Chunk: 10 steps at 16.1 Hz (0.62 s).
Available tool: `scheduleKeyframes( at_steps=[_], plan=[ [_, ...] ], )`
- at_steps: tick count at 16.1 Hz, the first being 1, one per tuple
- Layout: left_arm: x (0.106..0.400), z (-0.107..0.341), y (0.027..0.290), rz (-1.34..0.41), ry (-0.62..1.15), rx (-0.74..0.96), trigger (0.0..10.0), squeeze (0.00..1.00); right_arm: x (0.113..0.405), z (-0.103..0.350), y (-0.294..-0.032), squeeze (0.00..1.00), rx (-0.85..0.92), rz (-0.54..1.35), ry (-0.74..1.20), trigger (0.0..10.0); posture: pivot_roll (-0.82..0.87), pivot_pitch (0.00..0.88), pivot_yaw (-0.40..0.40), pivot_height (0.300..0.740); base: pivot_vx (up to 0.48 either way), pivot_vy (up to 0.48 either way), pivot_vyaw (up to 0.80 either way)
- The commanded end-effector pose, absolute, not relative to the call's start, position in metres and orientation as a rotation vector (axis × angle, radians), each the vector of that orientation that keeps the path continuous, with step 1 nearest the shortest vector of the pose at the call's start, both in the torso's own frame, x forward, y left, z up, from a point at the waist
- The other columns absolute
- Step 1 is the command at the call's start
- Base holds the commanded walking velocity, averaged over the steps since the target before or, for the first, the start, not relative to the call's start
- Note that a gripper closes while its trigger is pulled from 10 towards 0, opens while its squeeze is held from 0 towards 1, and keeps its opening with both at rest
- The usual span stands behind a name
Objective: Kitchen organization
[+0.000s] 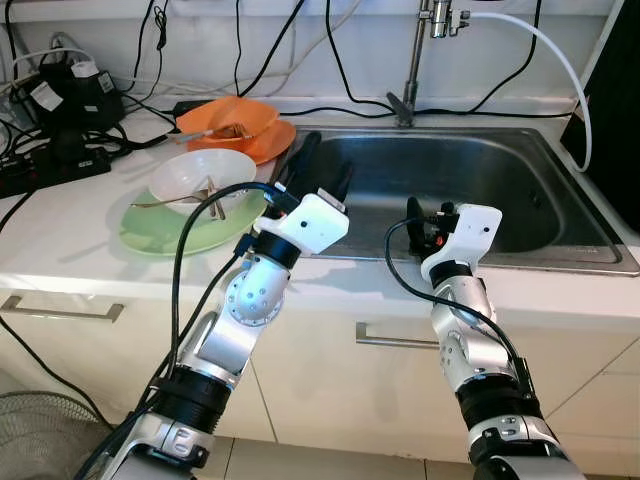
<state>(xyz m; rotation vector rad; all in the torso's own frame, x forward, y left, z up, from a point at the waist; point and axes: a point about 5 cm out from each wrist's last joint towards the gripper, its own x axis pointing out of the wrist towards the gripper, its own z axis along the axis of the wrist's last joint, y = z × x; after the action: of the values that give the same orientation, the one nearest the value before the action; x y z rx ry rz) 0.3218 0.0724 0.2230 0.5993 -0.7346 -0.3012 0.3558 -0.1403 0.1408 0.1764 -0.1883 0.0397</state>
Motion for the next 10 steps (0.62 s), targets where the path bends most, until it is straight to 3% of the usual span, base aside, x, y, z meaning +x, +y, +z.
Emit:
scheduleKeyframes(
  at_steps=[1, 6, 7, 10],
  plan=[
    [0.32, 0.238, 0.087, -0.23, -0.775, 0.653, 10.0, 0.0, 0.355, 0.139, -0.141, 0.0, 0.186, 0.03, -0.189, 10.0, 0.0, 0.0, 0.076, 0.74, 0.0, 0.0, 0.0],
    [0.313, 0.24, 0.13, -0.062, -0.758, 0.727, 10.0, 0.0, 0.356, 0.14, -0.141, 0.0, 0.195, 0.027, -0.194, 10.0, 0.03, 0.0, 0.067, 0.74, 0.0, 0.0, 0.0],
    [0.307, 0.236, 0.149, 0.015, -0.728, 0.742, 10.0, 0.0, 0.357, 0.14, -0.141, 0.0, 0.199, 0.029, -0.197, 10.0, 0.03, 0.0, 0.062, 0.74, 0.0, 0.0, 0.0],
    [0.291, 0.231, 0.156, 0.003, -0.712, 0.741, 10.0, 0.0, 0.357, 0.141, -0.143, 0.0, 0.2, 0.026, -0.202, 10.0, 0.04, 0.0, 0.053, 0.74, 0.0, 0.0, 0.0]
  ],
)
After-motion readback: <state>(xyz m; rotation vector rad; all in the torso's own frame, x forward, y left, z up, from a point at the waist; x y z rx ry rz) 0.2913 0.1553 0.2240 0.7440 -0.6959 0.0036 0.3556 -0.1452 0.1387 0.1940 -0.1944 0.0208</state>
